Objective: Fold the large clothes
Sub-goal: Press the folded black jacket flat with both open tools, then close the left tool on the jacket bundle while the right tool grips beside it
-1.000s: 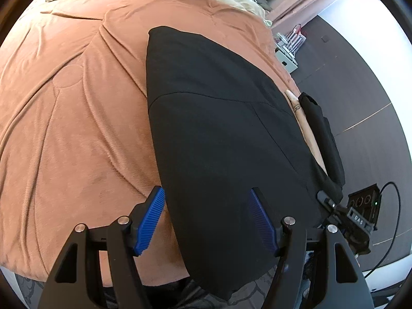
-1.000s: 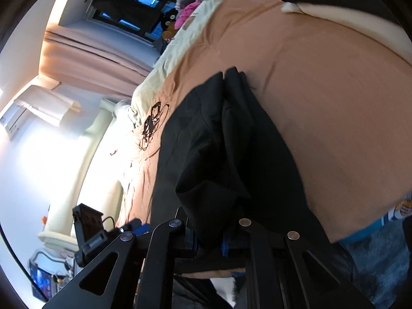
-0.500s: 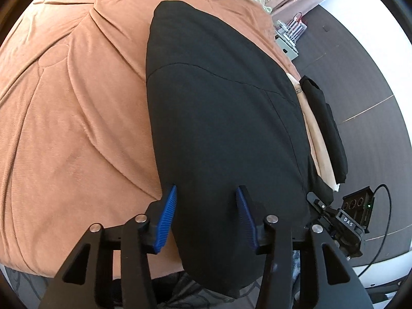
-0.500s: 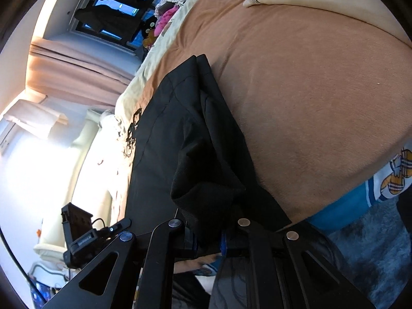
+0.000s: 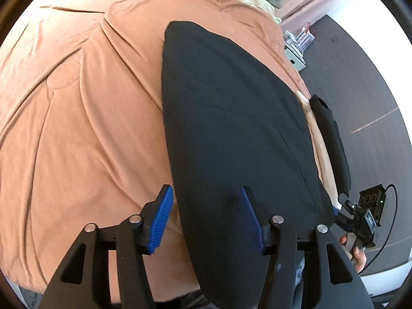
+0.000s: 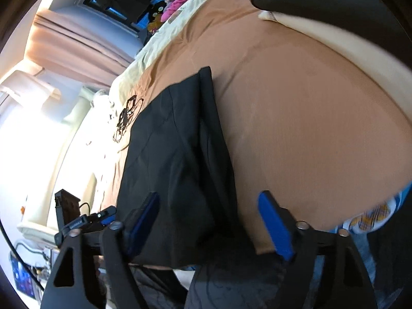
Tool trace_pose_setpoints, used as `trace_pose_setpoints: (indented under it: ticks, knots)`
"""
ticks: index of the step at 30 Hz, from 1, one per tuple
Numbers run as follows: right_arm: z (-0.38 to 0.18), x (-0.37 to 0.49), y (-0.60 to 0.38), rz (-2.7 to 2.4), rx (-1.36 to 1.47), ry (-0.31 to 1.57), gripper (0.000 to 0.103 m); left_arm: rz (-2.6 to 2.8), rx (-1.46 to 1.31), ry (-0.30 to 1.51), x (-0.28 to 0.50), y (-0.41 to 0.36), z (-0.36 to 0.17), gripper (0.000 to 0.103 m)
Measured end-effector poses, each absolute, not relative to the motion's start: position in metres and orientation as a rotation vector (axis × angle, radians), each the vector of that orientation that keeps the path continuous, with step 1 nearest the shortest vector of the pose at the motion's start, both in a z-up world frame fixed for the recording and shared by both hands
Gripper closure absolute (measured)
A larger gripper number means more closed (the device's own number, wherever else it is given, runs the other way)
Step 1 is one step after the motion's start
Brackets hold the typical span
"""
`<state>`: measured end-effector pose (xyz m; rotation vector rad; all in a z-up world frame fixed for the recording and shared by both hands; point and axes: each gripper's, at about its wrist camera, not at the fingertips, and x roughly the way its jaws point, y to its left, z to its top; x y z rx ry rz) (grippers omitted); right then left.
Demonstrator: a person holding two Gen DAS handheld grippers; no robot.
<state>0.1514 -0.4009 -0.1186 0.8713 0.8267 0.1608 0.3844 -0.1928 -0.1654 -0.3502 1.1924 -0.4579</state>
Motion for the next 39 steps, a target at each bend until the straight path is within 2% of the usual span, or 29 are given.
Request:
trace_pose_setpoints:
  ticks: [4,12,23,34,35,36,37,39]
  knots:
    - [-0.122,0.180,-0.409,0.223,0.832,0.870,0.015,-0.437,-0.365,1.190,0.402,-0.192,-0.171,0.048]
    - [-0.146,0.252,-0.415,0.360,0.842,0.955,0.015,-0.412,-0.381,1.175,0.436,-0.194,-0.177,0.048]
    - [-0.168,0.304,-0.403,0.521,0.845,1.034,0.016,-0.379,-0.403,1.175,0.476,-0.195,-0.187,0.048]
    - [-0.176,0.333,-0.382,0.642,0.860,1.078,0.023,-0.385,-0.473,1.197,0.508,-0.200,-0.204,0.043]
    - [-0.173,0.335,-0.378,0.625,0.835,1.082,0.027,-0.382,-0.474,1.195,0.508,-0.200,-0.204,0.043]
    - [-0.172,0.335,-0.376,0.610,0.815,1.087,0.044,-0.376,-0.466,1.188,0.508,-0.202,-0.203,0.046]
    - [-0.171,0.335,-0.376,0.619,0.817,1.093,0.071,-0.370,-0.450,1.180,0.506,-0.205,-0.201,0.050]
    - [-0.166,0.332,-0.377,0.609,0.813,1.088,0.079,-0.365,-0.418,1.164,0.504,-0.209,-0.193,0.057]
